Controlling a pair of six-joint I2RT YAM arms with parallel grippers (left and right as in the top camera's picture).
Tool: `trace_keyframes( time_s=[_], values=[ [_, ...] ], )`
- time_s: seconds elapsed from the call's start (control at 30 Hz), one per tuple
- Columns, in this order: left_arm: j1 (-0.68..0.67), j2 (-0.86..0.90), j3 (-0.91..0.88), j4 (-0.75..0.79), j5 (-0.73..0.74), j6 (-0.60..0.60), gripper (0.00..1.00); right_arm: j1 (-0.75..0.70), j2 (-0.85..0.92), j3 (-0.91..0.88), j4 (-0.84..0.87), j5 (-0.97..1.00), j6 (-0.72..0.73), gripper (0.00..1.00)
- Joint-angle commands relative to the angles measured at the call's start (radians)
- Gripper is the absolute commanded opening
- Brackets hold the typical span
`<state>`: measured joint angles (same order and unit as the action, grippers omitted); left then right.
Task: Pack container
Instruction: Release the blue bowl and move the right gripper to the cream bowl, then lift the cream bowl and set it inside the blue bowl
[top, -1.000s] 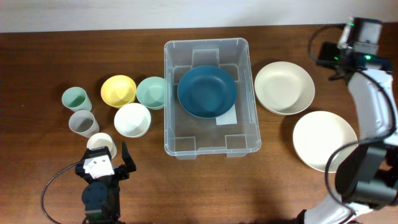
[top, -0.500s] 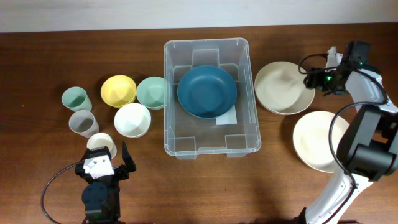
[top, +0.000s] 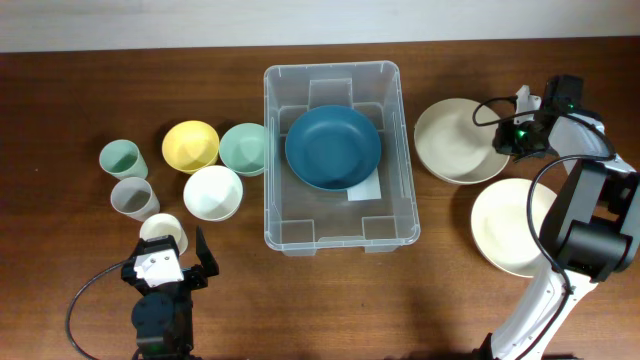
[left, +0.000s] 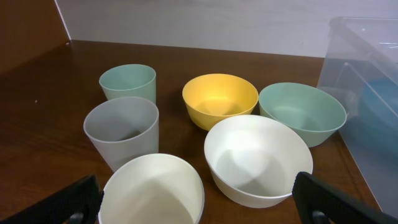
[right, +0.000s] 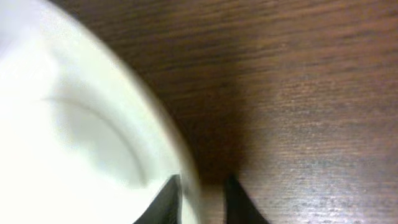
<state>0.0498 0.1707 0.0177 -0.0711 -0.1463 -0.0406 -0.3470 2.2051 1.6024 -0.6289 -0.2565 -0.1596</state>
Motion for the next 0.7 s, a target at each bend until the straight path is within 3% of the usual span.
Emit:
trace_keyframes(
  time_s=[0.0, 0.23, 0.67],
  values=[
    [-0.004, -0.008, -0.008, 0.002, 0.011, 0.019, 1.0, 0.005, 0.008, 0.002, 0.0, -0.006, -0.001, 0.04],
    [-0.004, -0.008, -0.008, 0.002, 0.011, 0.019, 1.0, -0.006, -0.056, 0.04, 0.001, -0.006, 0.032, 0.04],
    [-0.004, -0.008, -0.008, 0.002, 0.011, 0.019, 1.0, 0.032, -0.403, 0.17, -0.055, -0.003, 0.044, 0.04]
  ],
)
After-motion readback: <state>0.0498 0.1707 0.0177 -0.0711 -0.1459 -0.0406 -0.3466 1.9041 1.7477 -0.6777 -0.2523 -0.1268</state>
